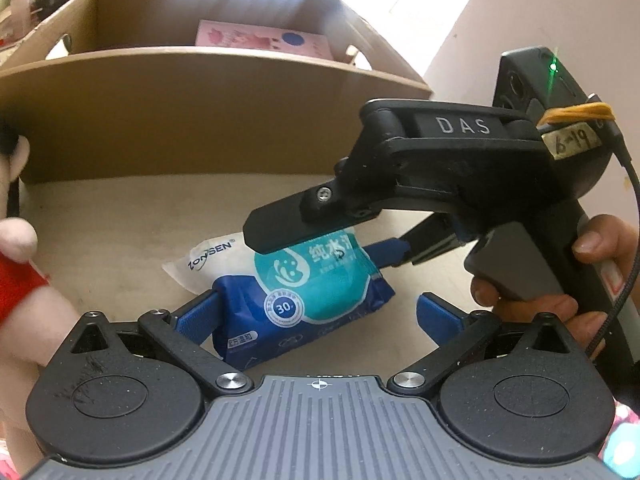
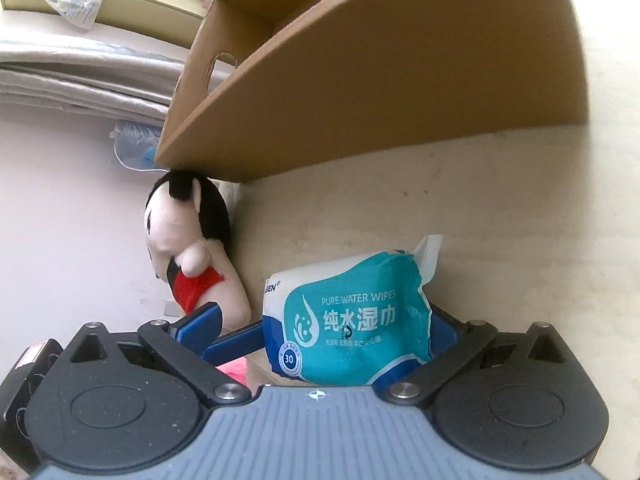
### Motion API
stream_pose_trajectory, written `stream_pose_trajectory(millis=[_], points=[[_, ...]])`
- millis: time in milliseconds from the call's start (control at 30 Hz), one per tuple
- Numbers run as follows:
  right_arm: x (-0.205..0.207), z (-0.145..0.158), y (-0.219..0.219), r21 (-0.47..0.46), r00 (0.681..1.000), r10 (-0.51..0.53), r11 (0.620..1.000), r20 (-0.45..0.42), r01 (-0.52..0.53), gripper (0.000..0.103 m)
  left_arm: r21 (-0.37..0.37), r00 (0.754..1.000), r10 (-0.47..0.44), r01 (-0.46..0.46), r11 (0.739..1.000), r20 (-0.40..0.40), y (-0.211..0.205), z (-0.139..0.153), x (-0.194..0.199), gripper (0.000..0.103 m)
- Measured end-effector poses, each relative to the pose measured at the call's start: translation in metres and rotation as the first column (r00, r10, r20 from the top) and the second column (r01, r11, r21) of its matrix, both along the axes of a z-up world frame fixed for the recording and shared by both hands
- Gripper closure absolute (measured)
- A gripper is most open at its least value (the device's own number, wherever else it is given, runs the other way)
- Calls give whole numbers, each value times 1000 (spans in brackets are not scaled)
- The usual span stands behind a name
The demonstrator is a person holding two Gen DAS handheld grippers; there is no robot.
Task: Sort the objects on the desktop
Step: 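Lower the open right gripper around the blue-and-teal wet-wipes pack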
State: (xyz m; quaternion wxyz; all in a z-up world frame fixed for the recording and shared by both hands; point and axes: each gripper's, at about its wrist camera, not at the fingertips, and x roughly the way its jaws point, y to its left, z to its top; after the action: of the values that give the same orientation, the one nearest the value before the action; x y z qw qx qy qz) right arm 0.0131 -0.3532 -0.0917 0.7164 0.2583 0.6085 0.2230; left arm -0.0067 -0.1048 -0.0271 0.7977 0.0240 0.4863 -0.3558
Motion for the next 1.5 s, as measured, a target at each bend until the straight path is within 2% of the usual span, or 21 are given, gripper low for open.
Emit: stream_pose_trajectory(millis=[200,300,433,533,667,933,1167,1333,1500], points=[[-17,2,-10,-3,1000,-20,1000,17,20,0,6,999,-15,15,1000,30,3,-3,-20,1],[-23,5,-19,-1,998,-51,999,39,51,0,-6,998,28,-28,1000,48,13,-4,-25,1],[-28,4,-26,-10,995,-68,998,67,68,0,-57,994,93,-90,994,49,31,-5,-26,0],[-28,-3,-26,-11,996,-62,998,68,63,0,-44,992,124,-123,991,26,30,-12,-23,0],[-27,-7,-22,0,995,-39,999,97,39,0,-72,994,112,-111,991,5,27,-21,-13,0],[-28,-8,-19,15,989,-7,1000,145,5,0,-76,996,59,-64,995,-62,3,-44,-5,0],[-23,-10,-24,52,993,-18,999,120,12,0,-73,998,51,-53,996,-37,5,-45,-17,0],[-23,-8,-17,24,991,34,999,126,-37,0,-80,998,59,-61,995,-25,5,-46,-23,0],[-23,-9,-14,23,993,35,999,115,-38,0,-85,997,71,-73,994,-23,4,-47,-28,0]])
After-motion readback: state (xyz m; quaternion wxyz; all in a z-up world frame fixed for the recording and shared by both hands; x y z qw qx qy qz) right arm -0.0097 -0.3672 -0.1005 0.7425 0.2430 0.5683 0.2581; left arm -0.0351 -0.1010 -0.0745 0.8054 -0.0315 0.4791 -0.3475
